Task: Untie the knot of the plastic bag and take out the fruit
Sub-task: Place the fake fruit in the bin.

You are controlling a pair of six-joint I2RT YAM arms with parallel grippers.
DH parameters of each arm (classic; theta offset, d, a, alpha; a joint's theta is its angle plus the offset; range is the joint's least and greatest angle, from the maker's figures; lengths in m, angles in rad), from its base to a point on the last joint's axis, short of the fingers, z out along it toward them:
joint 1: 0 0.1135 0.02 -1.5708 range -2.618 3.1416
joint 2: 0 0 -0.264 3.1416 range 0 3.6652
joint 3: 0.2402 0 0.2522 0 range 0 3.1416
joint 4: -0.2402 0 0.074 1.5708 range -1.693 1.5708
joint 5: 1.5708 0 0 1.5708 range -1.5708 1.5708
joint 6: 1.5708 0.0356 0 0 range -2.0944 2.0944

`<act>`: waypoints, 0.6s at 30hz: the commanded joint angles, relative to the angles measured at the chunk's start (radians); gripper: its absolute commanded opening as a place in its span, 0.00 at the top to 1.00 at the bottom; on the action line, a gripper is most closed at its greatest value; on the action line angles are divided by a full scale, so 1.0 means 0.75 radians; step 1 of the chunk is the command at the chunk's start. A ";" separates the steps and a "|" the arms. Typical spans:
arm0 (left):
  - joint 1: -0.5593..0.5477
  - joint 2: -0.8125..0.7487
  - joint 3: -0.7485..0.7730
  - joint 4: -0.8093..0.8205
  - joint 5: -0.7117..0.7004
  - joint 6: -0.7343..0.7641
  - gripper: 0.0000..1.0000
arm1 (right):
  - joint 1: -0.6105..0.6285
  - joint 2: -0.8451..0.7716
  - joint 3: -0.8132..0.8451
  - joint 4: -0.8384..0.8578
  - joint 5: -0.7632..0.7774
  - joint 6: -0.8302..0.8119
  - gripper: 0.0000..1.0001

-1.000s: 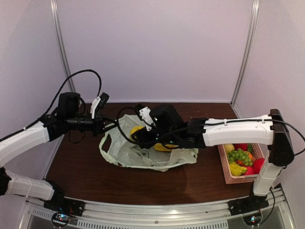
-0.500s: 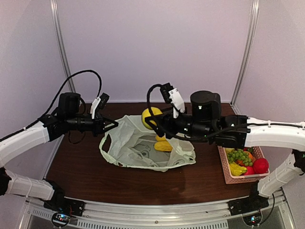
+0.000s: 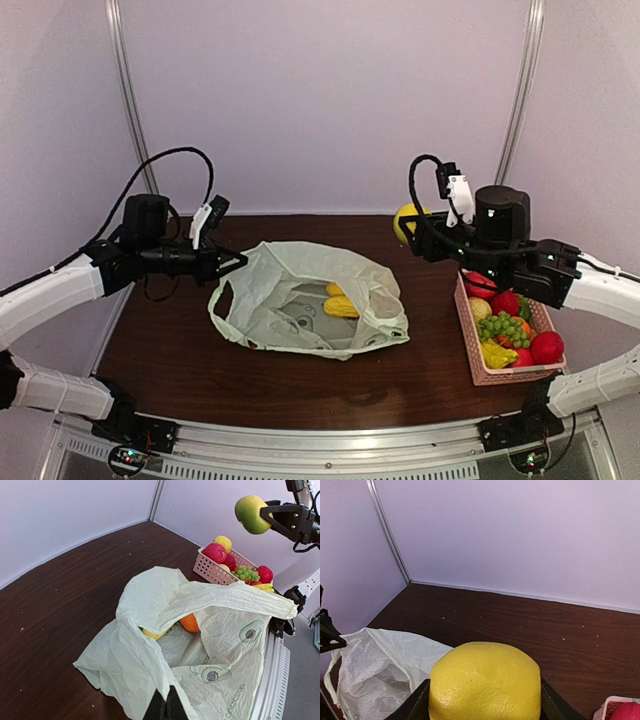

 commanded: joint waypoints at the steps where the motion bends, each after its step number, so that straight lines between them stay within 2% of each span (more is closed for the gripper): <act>1: 0.000 0.020 0.039 0.003 -0.017 0.025 1.00 | -0.166 -0.050 -0.132 -0.157 0.040 0.091 0.39; 12: 0.000 0.028 0.041 -0.001 -0.016 0.027 1.00 | -0.673 -0.241 -0.453 -0.246 -0.072 0.172 0.38; 18: 0.000 0.028 0.041 -0.004 -0.020 0.027 1.00 | -0.886 -0.272 -0.530 -0.280 -0.073 0.148 0.39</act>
